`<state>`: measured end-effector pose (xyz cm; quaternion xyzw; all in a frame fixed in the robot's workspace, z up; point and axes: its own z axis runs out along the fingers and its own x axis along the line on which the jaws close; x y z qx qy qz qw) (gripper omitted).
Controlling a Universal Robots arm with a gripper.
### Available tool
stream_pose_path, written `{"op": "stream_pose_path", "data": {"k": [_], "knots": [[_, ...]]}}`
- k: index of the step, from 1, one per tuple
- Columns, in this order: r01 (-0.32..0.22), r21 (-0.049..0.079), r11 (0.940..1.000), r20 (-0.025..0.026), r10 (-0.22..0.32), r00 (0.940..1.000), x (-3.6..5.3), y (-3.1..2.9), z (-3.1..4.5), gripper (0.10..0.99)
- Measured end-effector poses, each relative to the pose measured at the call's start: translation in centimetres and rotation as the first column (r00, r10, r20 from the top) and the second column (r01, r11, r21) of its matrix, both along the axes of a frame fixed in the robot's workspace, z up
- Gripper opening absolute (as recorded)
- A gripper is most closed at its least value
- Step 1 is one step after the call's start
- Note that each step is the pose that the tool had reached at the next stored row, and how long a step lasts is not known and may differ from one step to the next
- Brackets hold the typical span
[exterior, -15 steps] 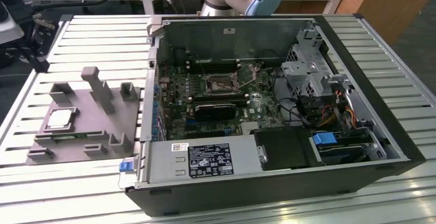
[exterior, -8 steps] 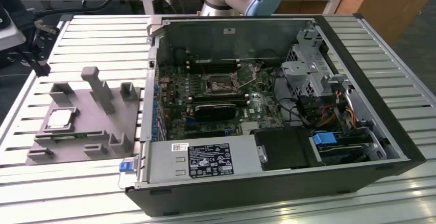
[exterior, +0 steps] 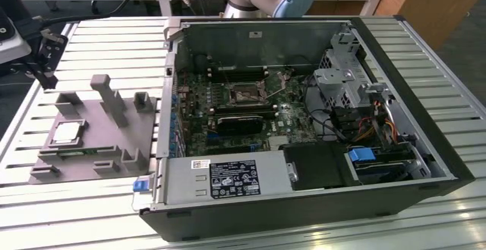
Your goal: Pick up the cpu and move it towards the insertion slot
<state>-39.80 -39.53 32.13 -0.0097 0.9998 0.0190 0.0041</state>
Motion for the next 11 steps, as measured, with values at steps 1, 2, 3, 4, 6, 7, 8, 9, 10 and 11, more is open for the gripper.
{"op": "stream_pose_path", "data": {"k": [1,2,3,4,6,7,8,9,10,11], "knots": [[0.000,0.000,1.0000,0.0000,0.000,1.0000,-0.02,0.00,-0.11,0.102],[0.000,0.000,1.0000,0.0000,0.000,1.0000,-0.04,0.00,-0.22,0.102],[0.000,0.000,1.0000,0.0000,0.000,1.0000,-0.07,0.00,-0.33,0.102],[0.000,0.000,1.0000,0.0000,0.000,1.0000,-0.10,0.00,-0.45,0.102],[0.000,0.000,1.0000,0.0001,0.000,1.0000,-0.15,0.00,-0.72,0.102],[0.000,0.000,1.0000,0.0000,0.000,1.0000,-0.18,0.00,-0.82,0.102],[0.000,0.000,1.0000,0.0001,0.000,1.0000,-0.21,0.00,-0.92,0.102],[0.000,0.000,1.0000,0.0000,0.000,1.0000,-0.25,0.00,-1.03,0.102],[0.000,0.000,1.0000,0.0001,0.000,1.0000,-0.29,0.00,-1.15,0.102],[0.000,0.000,1.0000,0.0002,0.000,1.0000,-0.36,0.00,-1.27,0.102]]}}
